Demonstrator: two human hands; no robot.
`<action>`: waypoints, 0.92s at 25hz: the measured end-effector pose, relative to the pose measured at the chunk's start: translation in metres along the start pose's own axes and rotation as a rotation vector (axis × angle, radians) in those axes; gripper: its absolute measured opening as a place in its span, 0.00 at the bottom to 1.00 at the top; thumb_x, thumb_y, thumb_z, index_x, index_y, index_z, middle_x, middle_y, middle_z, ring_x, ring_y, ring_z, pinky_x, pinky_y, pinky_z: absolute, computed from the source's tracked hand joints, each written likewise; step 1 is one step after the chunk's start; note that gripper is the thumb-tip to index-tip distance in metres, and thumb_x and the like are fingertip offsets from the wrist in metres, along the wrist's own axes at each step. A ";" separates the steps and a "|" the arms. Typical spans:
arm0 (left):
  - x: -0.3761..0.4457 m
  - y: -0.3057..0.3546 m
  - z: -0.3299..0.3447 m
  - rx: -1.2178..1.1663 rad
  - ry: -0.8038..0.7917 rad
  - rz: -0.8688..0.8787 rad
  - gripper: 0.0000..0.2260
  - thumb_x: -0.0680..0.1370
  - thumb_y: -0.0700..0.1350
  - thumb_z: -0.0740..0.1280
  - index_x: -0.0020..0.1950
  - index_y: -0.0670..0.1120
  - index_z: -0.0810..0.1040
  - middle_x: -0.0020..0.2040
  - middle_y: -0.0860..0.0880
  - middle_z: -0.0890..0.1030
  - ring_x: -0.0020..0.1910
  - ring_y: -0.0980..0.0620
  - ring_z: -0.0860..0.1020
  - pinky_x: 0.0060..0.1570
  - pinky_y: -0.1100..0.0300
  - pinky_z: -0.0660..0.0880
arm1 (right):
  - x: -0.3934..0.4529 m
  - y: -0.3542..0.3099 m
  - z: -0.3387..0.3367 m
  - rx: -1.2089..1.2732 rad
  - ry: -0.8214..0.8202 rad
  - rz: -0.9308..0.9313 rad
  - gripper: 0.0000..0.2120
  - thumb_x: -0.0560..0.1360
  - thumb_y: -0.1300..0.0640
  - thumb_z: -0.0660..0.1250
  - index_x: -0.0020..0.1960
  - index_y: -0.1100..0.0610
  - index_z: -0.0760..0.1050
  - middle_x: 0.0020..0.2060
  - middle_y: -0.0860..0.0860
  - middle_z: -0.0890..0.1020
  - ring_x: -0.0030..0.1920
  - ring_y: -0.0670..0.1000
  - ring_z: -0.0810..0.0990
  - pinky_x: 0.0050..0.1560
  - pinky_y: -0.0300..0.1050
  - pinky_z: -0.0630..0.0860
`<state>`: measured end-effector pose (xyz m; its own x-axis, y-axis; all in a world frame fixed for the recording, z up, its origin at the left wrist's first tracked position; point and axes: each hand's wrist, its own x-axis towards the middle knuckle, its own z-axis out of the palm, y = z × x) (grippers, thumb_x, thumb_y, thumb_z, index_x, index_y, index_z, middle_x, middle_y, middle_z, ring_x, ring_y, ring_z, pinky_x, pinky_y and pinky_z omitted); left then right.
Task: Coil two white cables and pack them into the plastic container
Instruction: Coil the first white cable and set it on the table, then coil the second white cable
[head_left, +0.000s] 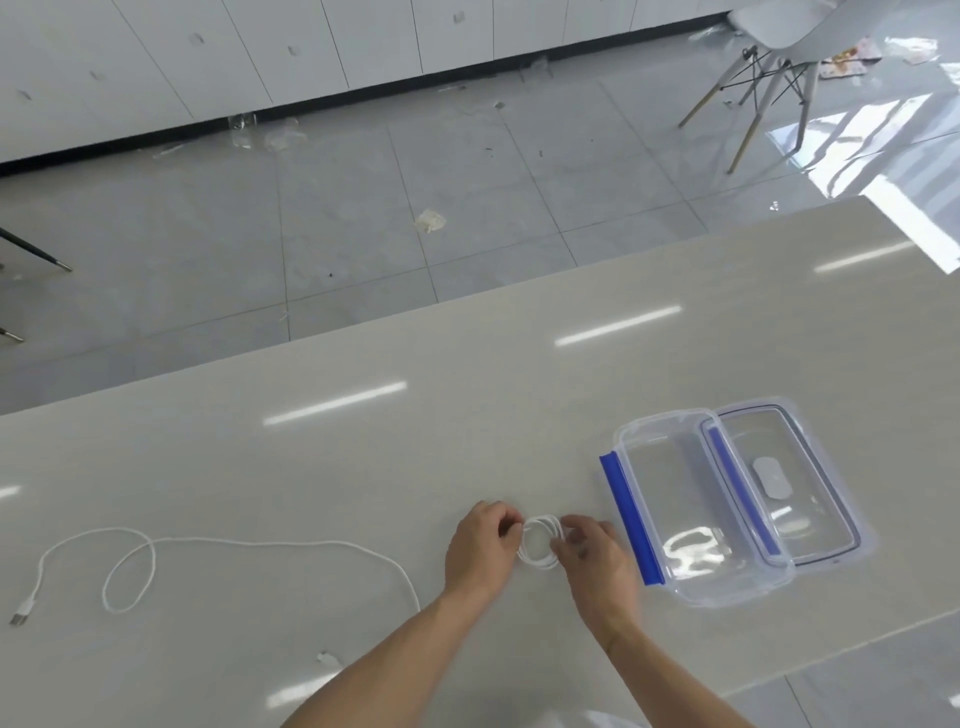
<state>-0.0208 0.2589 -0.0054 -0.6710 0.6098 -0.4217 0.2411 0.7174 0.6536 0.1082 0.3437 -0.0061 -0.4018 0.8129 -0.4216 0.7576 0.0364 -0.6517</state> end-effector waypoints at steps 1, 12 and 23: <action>0.000 -0.002 0.000 0.029 0.000 0.024 0.02 0.76 0.45 0.69 0.45 0.50 0.81 0.46 0.54 0.80 0.46 0.54 0.78 0.46 0.57 0.77 | 0.000 0.001 0.000 0.014 0.000 -0.008 0.10 0.75 0.51 0.72 0.56 0.47 0.79 0.49 0.44 0.78 0.46 0.44 0.80 0.44 0.40 0.75; -0.015 -0.027 -0.017 -0.063 0.064 0.051 0.04 0.78 0.44 0.68 0.47 0.52 0.81 0.47 0.55 0.80 0.43 0.59 0.79 0.46 0.68 0.73 | -0.008 0.002 -0.010 0.029 0.012 -0.098 0.13 0.76 0.54 0.72 0.60 0.50 0.79 0.53 0.45 0.78 0.44 0.43 0.79 0.45 0.38 0.76; -0.115 -0.137 -0.088 0.158 0.145 0.056 0.08 0.77 0.46 0.67 0.53 0.56 0.81 0.51 0.63 0.79 0.53 0.60 0.77 0.51 0.65 0.74 | -0.082 -0.008 0.021 -0.397 -0.062 -0.757 0.14 0.66 0.63 0.79 0.50 0.53 0.85 0.43 0.47 0.85 0.42 0.53 0.84 0.35 0.46 0.81</action>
<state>-0.0383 0.0604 0.0085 -0.7445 0.6036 -0.2851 0.3800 0.7344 0.5624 0.1243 0.2646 0.0208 -0.8909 0.4541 -0.0034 0.3929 0.7670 -0.5073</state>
